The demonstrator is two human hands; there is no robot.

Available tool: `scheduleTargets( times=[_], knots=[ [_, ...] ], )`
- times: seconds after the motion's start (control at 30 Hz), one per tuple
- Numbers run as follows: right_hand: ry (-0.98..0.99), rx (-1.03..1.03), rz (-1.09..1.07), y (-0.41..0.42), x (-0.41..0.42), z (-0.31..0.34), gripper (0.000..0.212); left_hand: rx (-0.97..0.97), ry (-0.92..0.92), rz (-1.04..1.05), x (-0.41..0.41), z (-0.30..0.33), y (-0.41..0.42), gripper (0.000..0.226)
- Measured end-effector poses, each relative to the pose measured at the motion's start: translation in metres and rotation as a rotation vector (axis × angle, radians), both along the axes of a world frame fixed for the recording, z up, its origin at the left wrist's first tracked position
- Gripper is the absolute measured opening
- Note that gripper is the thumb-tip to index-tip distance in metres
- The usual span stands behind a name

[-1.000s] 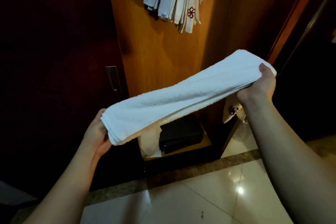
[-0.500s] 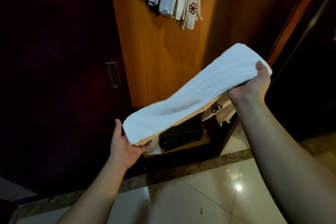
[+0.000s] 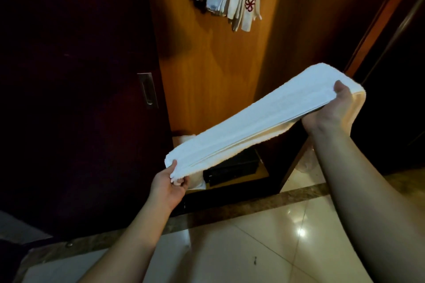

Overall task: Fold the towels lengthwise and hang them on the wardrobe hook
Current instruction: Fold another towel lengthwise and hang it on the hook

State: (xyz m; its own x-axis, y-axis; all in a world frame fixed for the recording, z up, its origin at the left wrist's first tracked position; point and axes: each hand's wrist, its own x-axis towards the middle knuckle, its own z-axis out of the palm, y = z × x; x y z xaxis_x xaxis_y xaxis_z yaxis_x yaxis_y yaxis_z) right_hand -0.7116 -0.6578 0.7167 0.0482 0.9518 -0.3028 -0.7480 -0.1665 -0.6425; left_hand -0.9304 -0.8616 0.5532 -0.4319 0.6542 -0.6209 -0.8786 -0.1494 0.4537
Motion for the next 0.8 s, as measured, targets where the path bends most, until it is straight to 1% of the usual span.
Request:
scheduleTargets(
  times=[0.07, 0.2, 0.3, 0.37, 0.47, 0.53, 0.6, 0.67, 0.7, 0.73, 0.77, 0.8],
  knots=[
    [0.041, 0.029, 0.024, -0.003, 0.0, 0.0, 0.067, -0.078, 0.002, -0.137, 0.001, -0.01, -0.001, 0.01],
    [0.064, 0.092, 0.115, -0.011, -0.004, 0.003, 0.058, -0.264, 0.062, -0.466, 0.003, -0.043, 0.004, 0.008],
    [0.066, 0.129, 0.172, -0.023, -0.011, 0.013, 0.052, -0.33, 0.11, -0.604, 0.018, -0.06, 0.014, 0.006],
    [0.054, 0.177, 0.206, -0.03, -0.015, 0.023, 0.049, -0.34, 0.124, -0.657, 0.035, -0.066, 0.022, 0.011],
    [0.038, 0.247, 0.281, -0.041, -0.023, 0.037, 0.048, -0.3, 0.123, -0.672, 0.057, -0.068, 0.037, 0.009],
    [-0.012, 0.288, 0.311, -0.047, -0.028, 0.046, 0.048, -0.298, 0.13, -0.663, 0.066, -0.064, 0.045, 0.009],
    [-0.068, 0.323, 0.337, -0.05, -0.032, 0.055, 0.049, -0.348, 0.156, -0.695, 0.07, -0.058, 0.051, 0.011],
    [-0.123, 0.362, 0.353, -0.051, -0.033, 0.063, 0.047, -0.453, 0.243, -0.739, 0.073, -0.045, 0.056, 0.021],
    [-0.146, 0.38, 0.362, -0.051, -0.033, 0.066, 0.043, -0.492, 0.299, -0.707, 0.075, -0.035, 0.059, 0.021],
    [-0.173, 0.396, 0.368, -0.05, -0.034, 0.07, 0.037, -0.509, 0.355, -0.618, 0.078, -0.023, 0.064, 0.016],
    [-0.212, 0.417, 0.37, -0.049, -0.035, 0.073, 0.031, -0.502, 0.408, -0.482, 0.081, -0.009, 0.067, 0.011],
    [-0.269, 0.436, 0.359, -0.048, -0.037, 0.076, 0.028, -0.469, 0.449, -0.343, 0.085, 0.007, 0.071, 0.013]
  ],
)
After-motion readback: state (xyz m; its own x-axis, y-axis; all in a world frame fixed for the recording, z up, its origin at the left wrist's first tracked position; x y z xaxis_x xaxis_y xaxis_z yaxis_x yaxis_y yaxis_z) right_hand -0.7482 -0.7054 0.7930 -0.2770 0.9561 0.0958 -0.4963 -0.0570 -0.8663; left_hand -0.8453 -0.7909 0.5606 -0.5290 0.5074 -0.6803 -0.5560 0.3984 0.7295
